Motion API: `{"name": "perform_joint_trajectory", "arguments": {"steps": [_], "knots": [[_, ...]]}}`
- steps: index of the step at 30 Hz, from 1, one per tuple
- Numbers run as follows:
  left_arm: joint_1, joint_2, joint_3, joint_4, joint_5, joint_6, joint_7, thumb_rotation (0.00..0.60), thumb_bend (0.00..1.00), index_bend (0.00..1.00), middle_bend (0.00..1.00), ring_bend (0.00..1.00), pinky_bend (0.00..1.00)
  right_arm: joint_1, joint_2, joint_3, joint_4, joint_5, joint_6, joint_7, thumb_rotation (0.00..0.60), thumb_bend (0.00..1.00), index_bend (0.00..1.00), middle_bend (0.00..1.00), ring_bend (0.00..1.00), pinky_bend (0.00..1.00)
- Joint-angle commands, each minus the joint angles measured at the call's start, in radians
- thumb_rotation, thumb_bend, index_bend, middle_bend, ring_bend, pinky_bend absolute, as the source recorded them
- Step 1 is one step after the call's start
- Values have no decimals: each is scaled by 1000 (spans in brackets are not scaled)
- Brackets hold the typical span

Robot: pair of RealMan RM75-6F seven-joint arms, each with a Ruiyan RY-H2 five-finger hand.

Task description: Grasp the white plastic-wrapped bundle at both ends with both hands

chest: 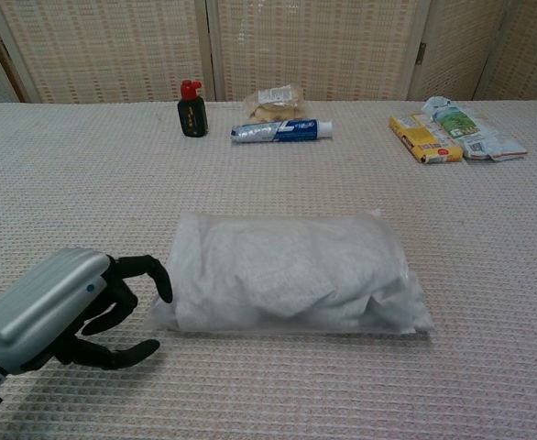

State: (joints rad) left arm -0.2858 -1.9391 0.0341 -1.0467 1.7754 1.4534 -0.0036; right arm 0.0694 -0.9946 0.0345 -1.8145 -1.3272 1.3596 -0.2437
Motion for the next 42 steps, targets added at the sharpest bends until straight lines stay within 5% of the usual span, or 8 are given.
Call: {"name": "perform_joint_trajectory", "arguments": {"steps": [1,23,31,37,42], "knots": [[-16,-42,0,58,9,17,-16,600,268,497,1000,1000,1000,1,14,-5,-9,-4,-12,22,539,91,0,0,0,0],[-52,-186,4,369,-14,72,-146,600,420,610,1000,1000,1000,15,42,-28,-25,-31,-61,84,536,90,0,0,0,0],[-65,-226,6,448,-24,97,-213,600,495,679,1000,1000,1000,56,7,-40,12,-46,-145,119,534,191,4,0,0,0],[-75,-225,9,446,-30,100,-210,600,511,694,1000,1000,1000,117,-119,-34,152,-141,-202,255,538,295,228,0,0,0],[-80,-213,9,414,-39,99,-199,600,503,696,1000,1000,1000,154,-269,-4,307,-230,-145,379,561,372,398,0,0,0]]}}
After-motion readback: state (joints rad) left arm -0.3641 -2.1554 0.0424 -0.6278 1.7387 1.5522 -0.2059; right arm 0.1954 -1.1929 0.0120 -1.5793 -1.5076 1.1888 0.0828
